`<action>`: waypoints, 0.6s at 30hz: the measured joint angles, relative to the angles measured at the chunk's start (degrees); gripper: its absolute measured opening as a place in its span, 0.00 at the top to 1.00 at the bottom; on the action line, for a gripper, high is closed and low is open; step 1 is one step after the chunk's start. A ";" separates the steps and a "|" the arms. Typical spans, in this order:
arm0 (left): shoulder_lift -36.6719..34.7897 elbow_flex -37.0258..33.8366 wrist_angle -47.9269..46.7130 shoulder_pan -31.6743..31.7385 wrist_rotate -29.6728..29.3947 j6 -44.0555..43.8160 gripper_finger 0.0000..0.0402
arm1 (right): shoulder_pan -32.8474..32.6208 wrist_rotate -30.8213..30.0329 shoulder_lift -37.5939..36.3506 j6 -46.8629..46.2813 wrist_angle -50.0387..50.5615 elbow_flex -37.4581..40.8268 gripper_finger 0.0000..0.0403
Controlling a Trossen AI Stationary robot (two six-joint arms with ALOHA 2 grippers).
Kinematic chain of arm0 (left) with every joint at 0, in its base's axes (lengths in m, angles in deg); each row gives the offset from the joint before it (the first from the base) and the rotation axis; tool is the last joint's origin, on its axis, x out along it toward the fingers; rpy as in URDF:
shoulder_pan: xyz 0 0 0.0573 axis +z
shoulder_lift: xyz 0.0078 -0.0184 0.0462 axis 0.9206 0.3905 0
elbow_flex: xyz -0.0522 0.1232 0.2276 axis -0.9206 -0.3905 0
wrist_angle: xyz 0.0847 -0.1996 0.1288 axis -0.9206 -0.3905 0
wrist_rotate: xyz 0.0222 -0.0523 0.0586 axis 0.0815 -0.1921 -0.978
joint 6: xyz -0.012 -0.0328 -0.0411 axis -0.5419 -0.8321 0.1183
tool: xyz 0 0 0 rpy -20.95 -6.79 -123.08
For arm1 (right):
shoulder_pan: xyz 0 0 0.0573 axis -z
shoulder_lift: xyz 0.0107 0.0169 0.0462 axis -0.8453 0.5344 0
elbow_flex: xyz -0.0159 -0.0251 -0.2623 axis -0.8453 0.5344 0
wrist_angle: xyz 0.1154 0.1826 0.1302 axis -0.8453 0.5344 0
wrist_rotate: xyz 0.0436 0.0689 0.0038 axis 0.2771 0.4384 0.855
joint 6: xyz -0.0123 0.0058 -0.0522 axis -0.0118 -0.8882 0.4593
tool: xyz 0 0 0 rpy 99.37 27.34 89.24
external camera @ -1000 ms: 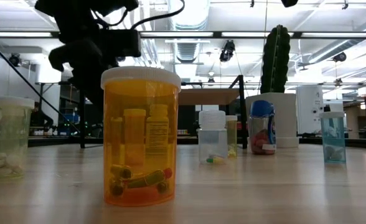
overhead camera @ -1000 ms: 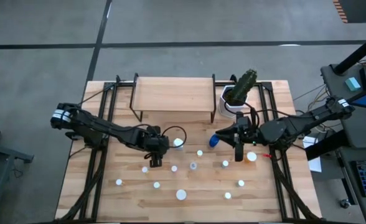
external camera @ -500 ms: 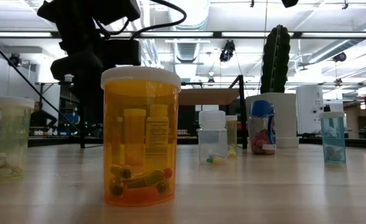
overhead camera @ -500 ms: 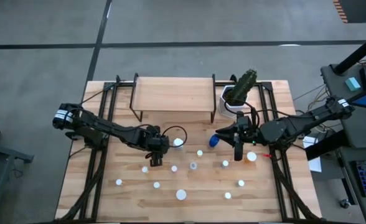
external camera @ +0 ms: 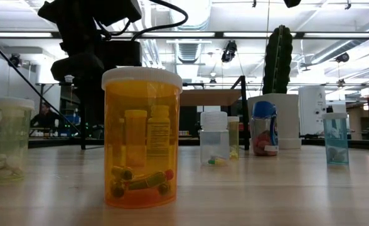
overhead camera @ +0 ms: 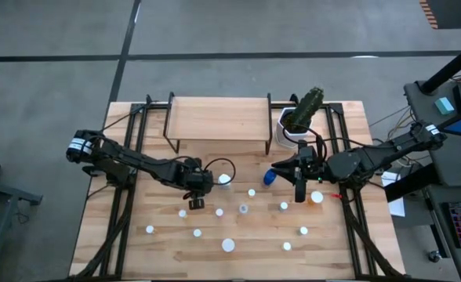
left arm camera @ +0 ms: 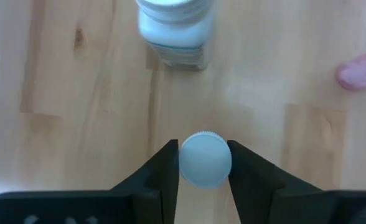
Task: Pick and place medicine bottles onto shelf by color
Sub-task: Put the light blue pill bottle on the shelf
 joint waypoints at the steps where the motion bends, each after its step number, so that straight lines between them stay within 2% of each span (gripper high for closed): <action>1: -0.19 0.75 -1.23 0.00 0.96 -0.06 0.76 | 0.00 0.00 0.00 0.00 0.00 0.00 0.84; 4: -1.91 5.53 -7.70 0.00 2.34 0.25 0.75 | 0.00 -0.02 0.00 0.00 0.00 0.00 0.84; 7: -3.24 13.17 -16.27 0.11 2.13 3.09 0.74 | 0.01 -0.02 0.00 0.00 -0.01 0.00 0.84; 11: -3.55 25.32 -23.09 1.08 -1.14 9.90 0.74 | 0.02 -0.48 0.00 -0.01 -0.02 0.00 0.84; 14: -2.87 31.99 -26.38 3.77 -3.66 16.14 0.74 | 0.02 -0.82 0.00 -0.29 -0.02 0.00 0.84; 18: -2.04 37.15 -27.41 9.97 -7.64 23.47 0.74 | 0.00 -1.39 -0.02 -0.42 -0.07 0.00 0.84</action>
